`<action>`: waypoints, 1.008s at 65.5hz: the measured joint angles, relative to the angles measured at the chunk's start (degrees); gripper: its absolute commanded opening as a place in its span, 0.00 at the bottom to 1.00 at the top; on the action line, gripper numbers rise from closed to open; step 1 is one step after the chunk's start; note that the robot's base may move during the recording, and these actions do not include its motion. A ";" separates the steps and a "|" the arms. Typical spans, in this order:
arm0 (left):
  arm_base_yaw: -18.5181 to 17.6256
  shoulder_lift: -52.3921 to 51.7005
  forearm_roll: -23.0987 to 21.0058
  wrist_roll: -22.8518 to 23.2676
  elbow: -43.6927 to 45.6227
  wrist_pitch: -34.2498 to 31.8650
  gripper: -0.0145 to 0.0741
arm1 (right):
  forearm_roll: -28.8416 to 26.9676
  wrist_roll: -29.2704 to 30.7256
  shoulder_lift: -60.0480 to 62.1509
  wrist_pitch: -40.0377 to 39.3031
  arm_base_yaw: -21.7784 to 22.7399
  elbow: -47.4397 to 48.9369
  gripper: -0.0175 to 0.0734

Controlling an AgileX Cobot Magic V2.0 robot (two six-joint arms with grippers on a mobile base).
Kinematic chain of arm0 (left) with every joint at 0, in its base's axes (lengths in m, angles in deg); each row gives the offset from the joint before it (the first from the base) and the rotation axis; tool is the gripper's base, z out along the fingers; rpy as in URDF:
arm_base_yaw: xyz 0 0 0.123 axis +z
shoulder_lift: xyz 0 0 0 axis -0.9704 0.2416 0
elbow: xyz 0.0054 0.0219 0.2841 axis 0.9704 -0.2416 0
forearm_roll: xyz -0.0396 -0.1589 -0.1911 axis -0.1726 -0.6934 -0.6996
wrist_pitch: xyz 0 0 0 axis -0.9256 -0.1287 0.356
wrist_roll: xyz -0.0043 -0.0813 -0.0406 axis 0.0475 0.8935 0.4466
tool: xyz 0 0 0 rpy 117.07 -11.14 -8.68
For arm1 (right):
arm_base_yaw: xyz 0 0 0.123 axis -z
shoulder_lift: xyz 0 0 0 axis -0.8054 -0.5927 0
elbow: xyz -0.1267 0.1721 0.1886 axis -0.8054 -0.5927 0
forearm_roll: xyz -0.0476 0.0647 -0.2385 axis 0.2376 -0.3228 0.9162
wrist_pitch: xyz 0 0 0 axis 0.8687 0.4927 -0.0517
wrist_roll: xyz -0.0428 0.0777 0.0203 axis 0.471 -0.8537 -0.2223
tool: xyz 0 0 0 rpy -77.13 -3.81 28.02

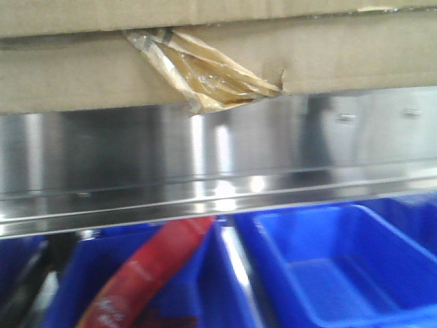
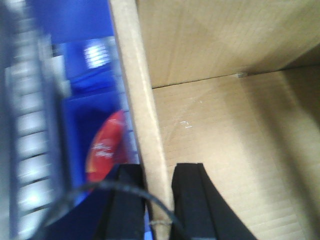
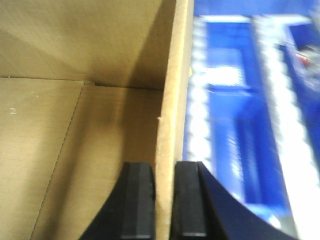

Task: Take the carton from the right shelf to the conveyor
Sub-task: 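Pull the held carton back away from the shelf, then hold the carton with both grippers while driving to the conveyor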

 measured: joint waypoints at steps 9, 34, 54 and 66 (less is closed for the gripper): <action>0.00 0.00 0.00 0.00 0.00 -0.12 0.14 | 0.00 0.00 0.00 -0.08 0.00 0.00 0.12; 0.00 0.00 0.00 0.04 0.00 -0.13 0.14 | 0.00 0.00 0.00 -0.13 0.00 -0.09 0.12; 0.00 0.00 0.24 0.13 0.00 -0.69 0.14 | 0.00 0.00 0.00 -0.32 0.00 -0.09 0.12; 0.00 0.00 0.24 0.13 0.00 -0.48 0.14 | 0.00 0.00 0.00 -0.35 0.00 -0.09 0.12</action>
